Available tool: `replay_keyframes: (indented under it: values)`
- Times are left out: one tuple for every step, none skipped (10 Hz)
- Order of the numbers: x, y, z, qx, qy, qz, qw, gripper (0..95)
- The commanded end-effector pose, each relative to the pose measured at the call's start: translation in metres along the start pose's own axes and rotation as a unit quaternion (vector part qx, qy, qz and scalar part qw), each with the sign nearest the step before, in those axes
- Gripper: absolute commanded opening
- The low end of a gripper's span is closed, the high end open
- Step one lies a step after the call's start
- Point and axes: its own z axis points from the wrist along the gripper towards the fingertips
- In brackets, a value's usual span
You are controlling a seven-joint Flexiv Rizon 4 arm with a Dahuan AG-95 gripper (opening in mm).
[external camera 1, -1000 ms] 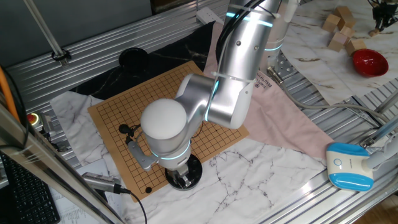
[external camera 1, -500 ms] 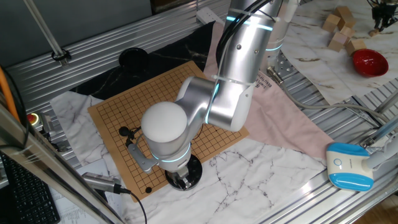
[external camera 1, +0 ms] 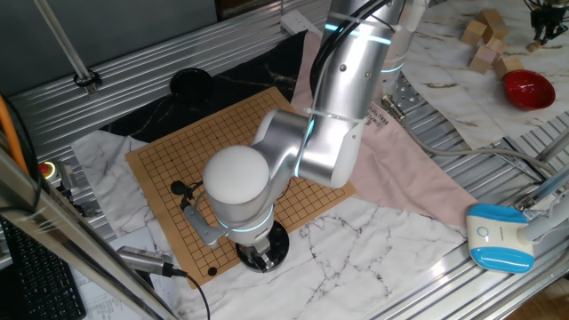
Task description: Play the first move as black on the 3-4 point in the upper right corner of the Go board
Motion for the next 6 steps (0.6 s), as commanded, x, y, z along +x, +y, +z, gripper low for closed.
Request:
replay_keyframes:
  values:
    - [0.0, 0.0, 0.0, 0.001, 0.0, -0.001, 1.0, 0.0]
    - [0.0, 0.0, 0.001, 0.001, 0.0, -0.001, 1.0, 0.0]
    - [0.0, 0.0, 0.0, 0.001, -0.001, 0.0, 1.0, 0.0]
    - [0.0, -0.002, -0.008, -0.001, 0.003, -0.001, 1.0, 0.0]
    - [0.001, -0.003, -0.013, -0.001, 0.005, -0.002, 1.0, 0.0]
    - [0.003, -0.004, -0.025, -0.001, 0.011, -0.005, 0.9999, 0.0]
